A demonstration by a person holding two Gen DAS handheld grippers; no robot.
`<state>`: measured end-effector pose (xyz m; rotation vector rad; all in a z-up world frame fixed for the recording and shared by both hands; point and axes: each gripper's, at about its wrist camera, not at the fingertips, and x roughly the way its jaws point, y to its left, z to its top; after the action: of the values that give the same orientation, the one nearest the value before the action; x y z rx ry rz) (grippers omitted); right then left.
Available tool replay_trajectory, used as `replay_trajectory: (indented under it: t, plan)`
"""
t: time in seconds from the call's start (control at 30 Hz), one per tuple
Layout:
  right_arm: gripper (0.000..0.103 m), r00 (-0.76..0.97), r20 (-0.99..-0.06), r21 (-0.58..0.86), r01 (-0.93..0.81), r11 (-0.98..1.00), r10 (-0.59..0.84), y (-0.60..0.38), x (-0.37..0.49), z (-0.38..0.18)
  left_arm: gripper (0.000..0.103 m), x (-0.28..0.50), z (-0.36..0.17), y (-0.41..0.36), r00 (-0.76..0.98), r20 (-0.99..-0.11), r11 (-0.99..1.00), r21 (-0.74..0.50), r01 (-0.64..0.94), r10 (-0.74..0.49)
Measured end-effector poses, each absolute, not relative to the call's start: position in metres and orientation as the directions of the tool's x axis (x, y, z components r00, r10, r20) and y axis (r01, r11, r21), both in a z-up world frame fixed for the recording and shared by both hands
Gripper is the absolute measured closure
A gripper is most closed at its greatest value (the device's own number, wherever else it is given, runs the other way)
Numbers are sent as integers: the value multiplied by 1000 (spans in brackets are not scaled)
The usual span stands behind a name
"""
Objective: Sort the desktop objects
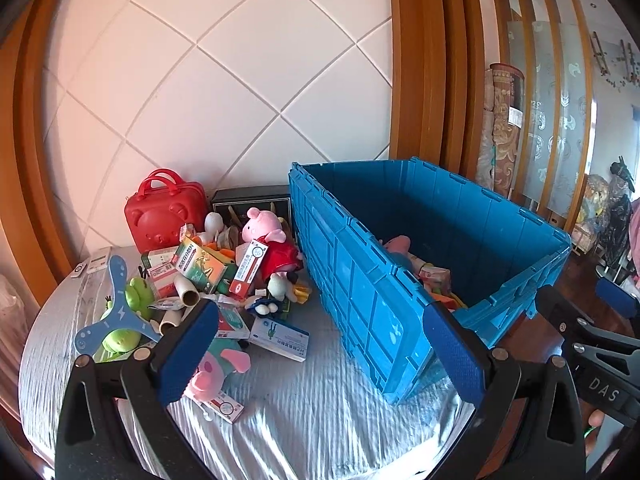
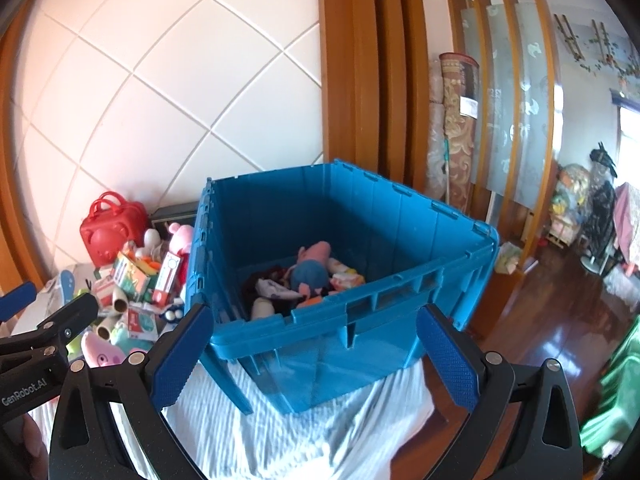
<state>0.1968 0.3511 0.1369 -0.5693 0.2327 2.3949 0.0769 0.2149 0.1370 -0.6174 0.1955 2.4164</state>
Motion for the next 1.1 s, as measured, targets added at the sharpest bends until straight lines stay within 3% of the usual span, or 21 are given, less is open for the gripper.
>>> replay_trajectory:
  t: [1.1]
  plan:
    - [0, -683, -504, 39, -630, -776, 529, 364, 178, 127, 0, 64, 128, 219, -680, -505, -791, -12, -611, 532]
